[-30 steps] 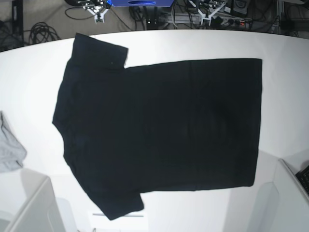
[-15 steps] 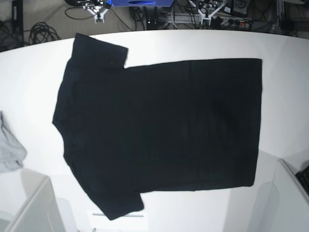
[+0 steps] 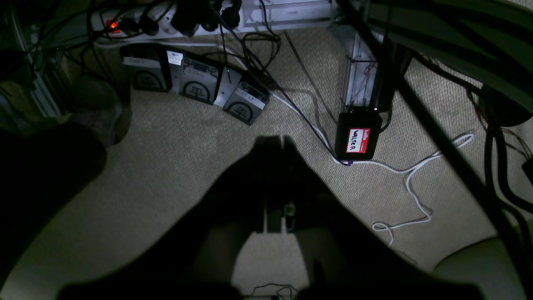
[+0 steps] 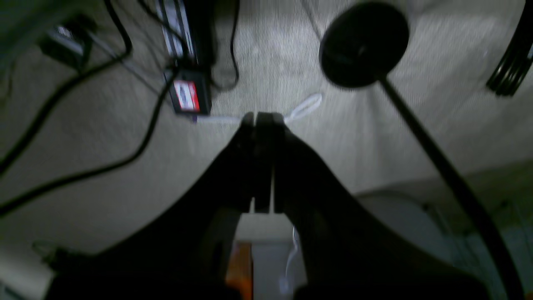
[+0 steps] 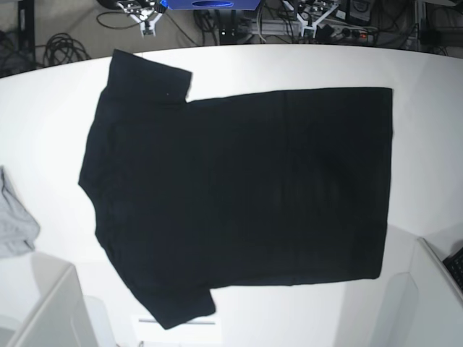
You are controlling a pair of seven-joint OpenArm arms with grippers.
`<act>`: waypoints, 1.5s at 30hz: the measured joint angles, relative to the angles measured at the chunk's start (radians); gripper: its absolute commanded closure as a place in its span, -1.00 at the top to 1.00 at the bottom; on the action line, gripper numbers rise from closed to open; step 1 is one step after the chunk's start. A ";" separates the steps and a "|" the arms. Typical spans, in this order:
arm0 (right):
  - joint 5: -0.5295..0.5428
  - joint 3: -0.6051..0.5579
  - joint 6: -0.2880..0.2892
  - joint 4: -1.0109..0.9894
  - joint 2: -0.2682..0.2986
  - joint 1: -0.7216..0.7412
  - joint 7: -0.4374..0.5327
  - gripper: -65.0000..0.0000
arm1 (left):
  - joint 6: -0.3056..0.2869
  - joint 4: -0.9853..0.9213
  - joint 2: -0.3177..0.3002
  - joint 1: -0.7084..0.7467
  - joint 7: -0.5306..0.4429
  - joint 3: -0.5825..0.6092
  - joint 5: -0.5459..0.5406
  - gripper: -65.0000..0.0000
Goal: Fold the T-shirt properly
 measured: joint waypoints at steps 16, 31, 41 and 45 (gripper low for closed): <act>-0.001 0.000 0.000 0.000 0.001 -0.013 0.068 -1.00 | 0.000 0.002 0.000 0.048 -0.158 0.009 0.004 -1.00; 0.001 0.002 0.000 0.138 0.026 -0.126 0.069 -1.00 | -0.003 0.053 -0.010 0.123 -0.161 0.011 0.008 -1.00; 0.006 0.218 -0.002 0.370 0.012 -0.287 0.064 -1.00 | -0.001 0.376 -0.076 0.306 -0.159 0.011 0.000 -1.00; 0.006 0.301 -0.003 0.494 0.016 -0.354 0.057 -1.00 | -0.002 0.488 -0.092 0.394 -0.158 0.011 0.001 -1.00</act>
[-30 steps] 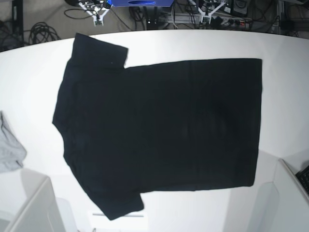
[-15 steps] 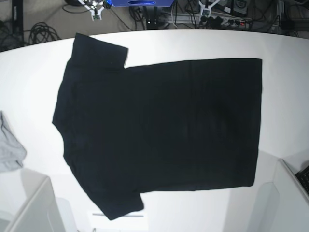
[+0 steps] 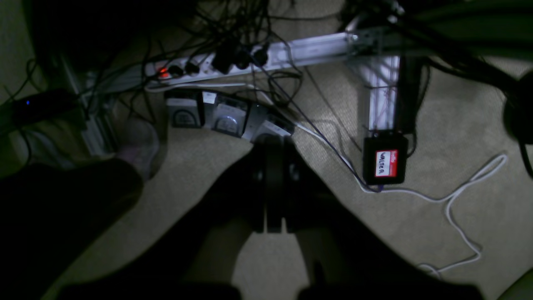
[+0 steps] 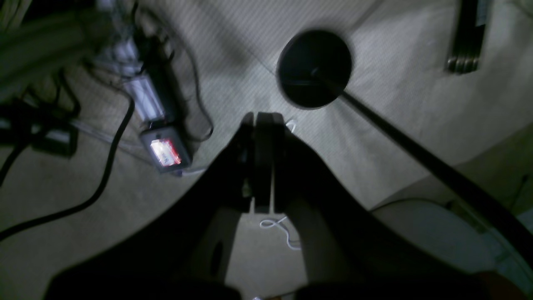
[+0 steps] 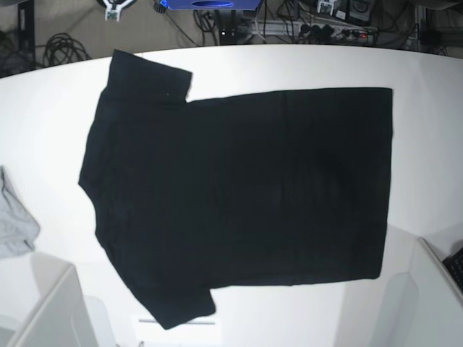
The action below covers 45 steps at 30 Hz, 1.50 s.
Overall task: Fold the T-shirt properly
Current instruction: 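Move both grippers down to the shoulder corners of the black T-shirt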
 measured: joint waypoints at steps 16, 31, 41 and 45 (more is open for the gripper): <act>0.005 0.224 0.004 0.808 -0.143 -0.252 -0.322 -1.00 | 0.000 0.631 -0.090 0.365 0.009 -0.070 -0.002 -1.00; 0.003 0.318 0.002 1.286 -0.164 -0.222 -0.536 -1.00 | 0.006 1.197 -0.172 0.577 0.018 -0.098 -0.197 -1.00; 0.002 0.148 0.003 1.369 -0.178 -0.142 -0.619 -0.81 | -0.004 1.205 -0.171 0.530 0.021 -0.114 -0.208 -1.00; 0.061 0.080 0.004 1.371 -0.178 -0.143 -0.619 0.11 | 0.002 1.200 -0.172 0.504 0.023 -0.162 -0.208 -1.00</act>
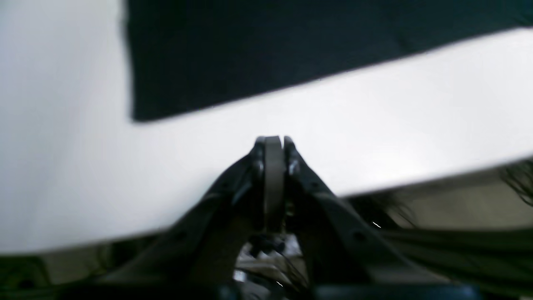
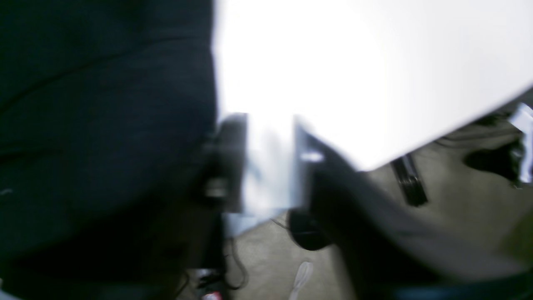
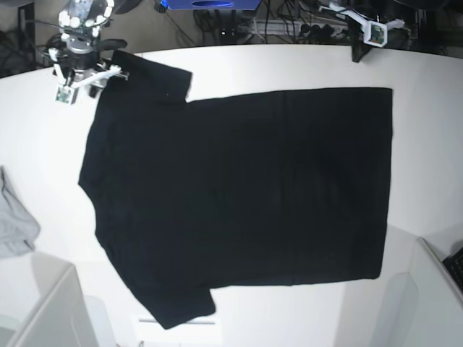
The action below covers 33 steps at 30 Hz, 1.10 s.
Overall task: Fold the T-shirt properly
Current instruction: 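Move both grippers down to the shoulder corners of the black T-shirt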
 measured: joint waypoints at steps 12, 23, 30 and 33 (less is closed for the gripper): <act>0.536 0.076 0.094 -0.079 0.105 0.010 -0.007 0.17 | -0.070 -0.101 -0.001 -0.060 0.003 -0.159 -0.343 0.11; 0.534 0.071 0.098 -0.242 0.134 0.047 0.005 0.17 | -0.135 -0.169 0.003 -0.097 0.001 -0.189 -0.568 0.09; 0.537 -0.017 0.109 -0.235 0.137 0.048 -0.010 0.17 | -0.143 -0.205 0.000 -0.144 0.090 -0.190 -0.575 0.09; 0.547 -0.024 0.109 -0.234 0.137 0.047 -0.010 0.17 | -0.144 -0.217 0.006 -0.179 0.141 -0.190 -0.575 0.09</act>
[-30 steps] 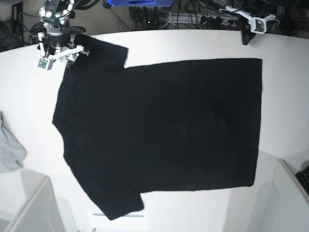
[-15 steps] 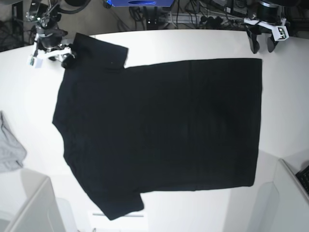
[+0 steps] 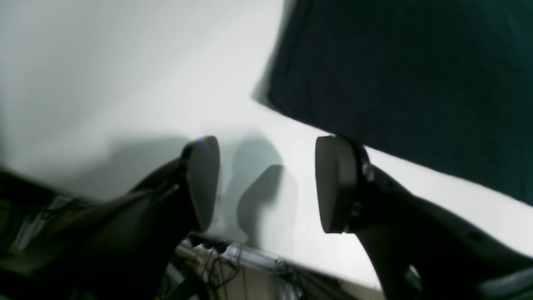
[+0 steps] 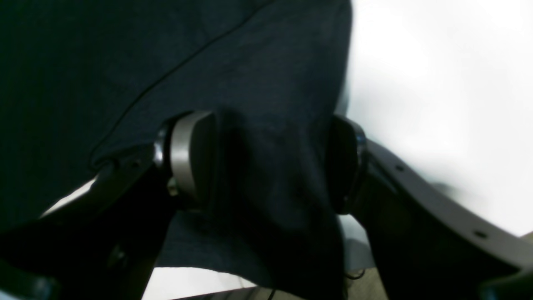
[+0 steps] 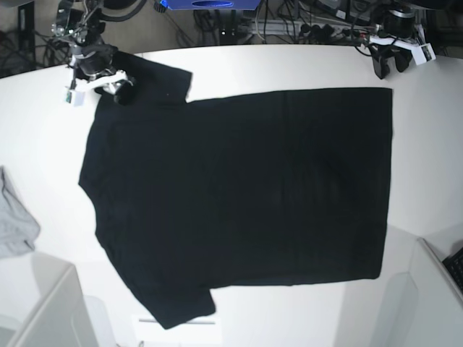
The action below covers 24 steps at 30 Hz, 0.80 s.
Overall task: Fold the T-shirt properly
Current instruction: 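Move both grippers down to the shoulder corners of the black T-shirt, then grasp the shirt's shoulder corners with both grippers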
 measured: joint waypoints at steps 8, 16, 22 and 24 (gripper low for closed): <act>-0.007 -0.004 -0.002 -0.003 0.031 -0.003 -0.050 -0.97 | 0.002 -0.040 0.005 -0.068 0.061 -0.003 -0.003 0.09; 0.005 -0.002 0.000 -0.003 0.047 0.016 -0.120 -1.00 | -0.002 -0.050 0.006 -0.128 0.092 -0.004 -0.003 0.09; 0.005 -0.002 0.000 -0.003 0.047 0.016 -0.121 -1.00 | -0.002 -0.083 0.005 -0.180 0.091 -0.004 -0.004 0.09; 0.005 -0.002 0.000 -0.003 0.047 0.016 -0.121 -1.00 | -0.002 -0.084 0.005 -0.180 0.087 0.001 -0.004 0.08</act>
